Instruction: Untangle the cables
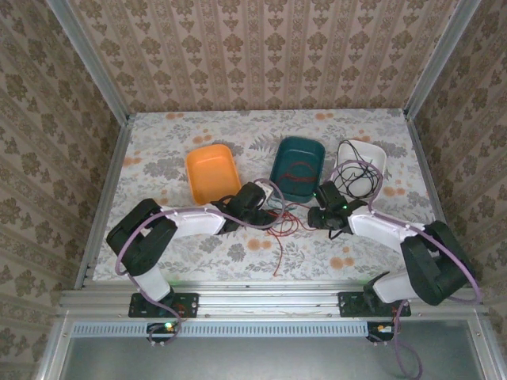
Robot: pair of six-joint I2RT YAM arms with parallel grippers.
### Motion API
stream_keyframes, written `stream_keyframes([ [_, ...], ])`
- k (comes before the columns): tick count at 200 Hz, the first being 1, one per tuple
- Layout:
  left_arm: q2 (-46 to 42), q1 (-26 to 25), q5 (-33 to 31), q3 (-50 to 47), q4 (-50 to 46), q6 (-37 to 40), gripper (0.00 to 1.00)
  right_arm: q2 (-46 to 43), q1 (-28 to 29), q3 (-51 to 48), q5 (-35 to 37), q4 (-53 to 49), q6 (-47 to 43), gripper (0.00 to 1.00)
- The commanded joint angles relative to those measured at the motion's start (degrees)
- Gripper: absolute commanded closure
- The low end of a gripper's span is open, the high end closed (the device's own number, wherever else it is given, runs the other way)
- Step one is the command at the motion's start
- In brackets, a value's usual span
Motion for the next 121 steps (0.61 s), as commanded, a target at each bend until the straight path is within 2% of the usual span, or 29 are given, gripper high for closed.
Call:
stream_keyframes([
  [1, 0.3, -0.3, -0.9, 0.6, -1.6, -0.7, 0.17, 3.6, 0.4, 2.0, 3.2, 2.3, 0.3, 0.57],
  [21, 0.3, -0.3, -1.1, 0.3, -1.2, -0.9, 0.17, 6.1, 0.8, 2.1, 4.0, 2.9, 0.6, 0.6],
  [31, 0.4, -0.4, -1.1, 0.4, -1.3, -0.8, 0.17, 6.6, 1.1, 2.2, 4.4, 2.8, 1.0, 0.68],
  [45, 0.4, -0.3, -1.2, 0.4, -1.4, -0.4, 0.17, 6.0, 1.6, 2.4, 6.1, 2.1, 1.2, 0.86],
  [60, 0.5, -0.2, -1.2, 0.4, -1.4, -0.2, 0.17, 3.9, 2.2, 2.4, 8.0, 1.3, 1.1, 0.98],
  [85, 1.6, 0.2, -0.4, 0.6, -1.2, -0.1, 0.17, -0.6, 2.3, 2.6, 10.9, -1.6, -0.4, 1.0],
  [121, 3.3, 0.4, 0.5, 1.1, -0.6, 0.1, 0.17, -11.6, 2.3, 4.3, 20.1, -9.9, 0.8, 1.0],
])
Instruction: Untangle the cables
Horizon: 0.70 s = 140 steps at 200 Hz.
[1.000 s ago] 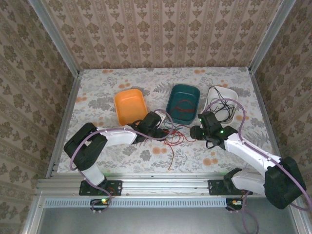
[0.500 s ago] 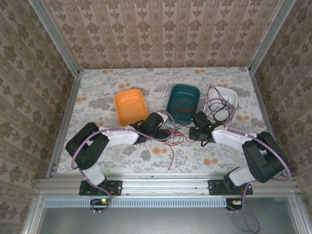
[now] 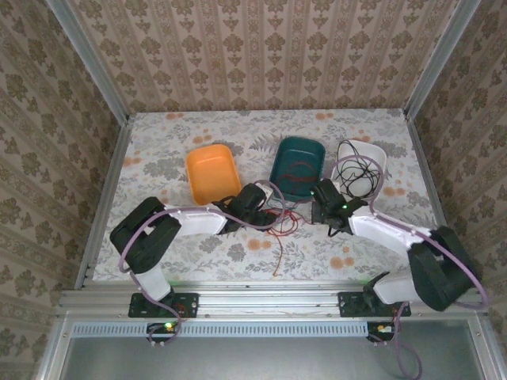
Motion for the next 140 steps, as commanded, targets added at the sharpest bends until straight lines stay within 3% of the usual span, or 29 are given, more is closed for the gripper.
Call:
stream_keyframes([
  [1, 1.4, 0.4, 0.8, 1.1, -0.5, 0.1, 0.17, -6.5, 0.1, 2.3, 9.0, -7.0, 0.6, 1.0],
  [64, 2.7, 0.5, 0.6, -0.4, 0.7, -0.5, 0.18, -20.2, 0.1, 10.4, 16.4, -10.9, -0.5, 1.0],
  [140, 2.6, 0.5, 0.0, -1.7, 0.8, -0.8, 0.18, -22.6, -0.1, 23.4, 20.1, -4.5, -6.9, 1.0],
])
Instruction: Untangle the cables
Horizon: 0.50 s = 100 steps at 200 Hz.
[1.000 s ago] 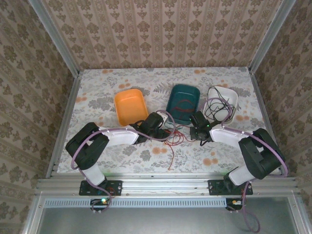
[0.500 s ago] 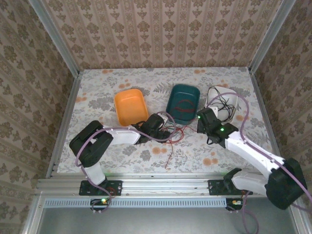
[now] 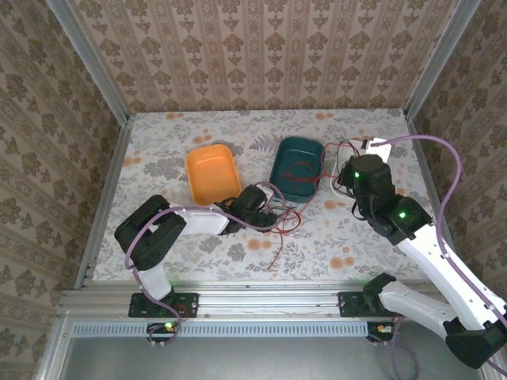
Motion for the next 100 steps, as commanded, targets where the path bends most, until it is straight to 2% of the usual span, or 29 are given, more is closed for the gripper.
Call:
stream_keyframes([
  [1, 0.8, 0.4, -0.1, -1.3, -1.3, -0.8, 0.18, 0.0, -0.1, 3.4, 3.1, 3.6, -3.1, 1.0],
  [45, 0.4, 0.3, -0.5, -2.2, -1.3, -0.9, 0.17, 1.1, -0.7, 11.4, 2.1, 9.9, -8.8, 0.99],
  [100, -0.5, 0.3, -1.1, -2.8, -1.2, -0.9, 0.16, 8.9, -1.8, 18.8, 3.3, 13.1, -15.9, 0.99],
])
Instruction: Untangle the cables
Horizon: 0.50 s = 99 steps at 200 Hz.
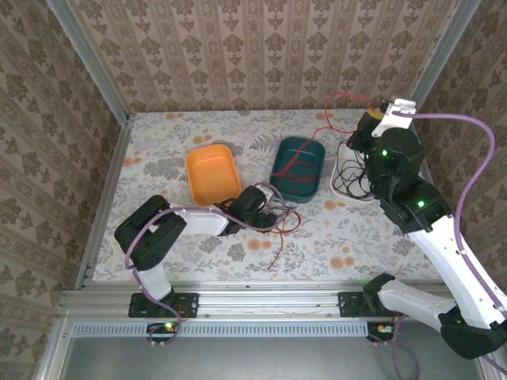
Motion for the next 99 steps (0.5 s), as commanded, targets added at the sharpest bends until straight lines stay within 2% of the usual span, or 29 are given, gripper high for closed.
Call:
stream_keyframes([
  [1, -0.4, 0.2, -0.8, -2.0, -2.6, -0.9, 0.16, 3.7, -0.8, 2.4, 2.3, 2.1, -4.1, 0.99],
  [30, -1.4, 0.1, -1.1, -2.4, -2.7, -1.1, 0.15, 9.4, -1.4, 3.0, 1.9, 0.6, -3.2, 0.99],
  [99, -3.3, 0.1, -1.5, -2.9, -3.3, -1.2, 0.13, 22.6, -2.4, -1.3, 7.7, -5.9, 3.1, 1.0],
])
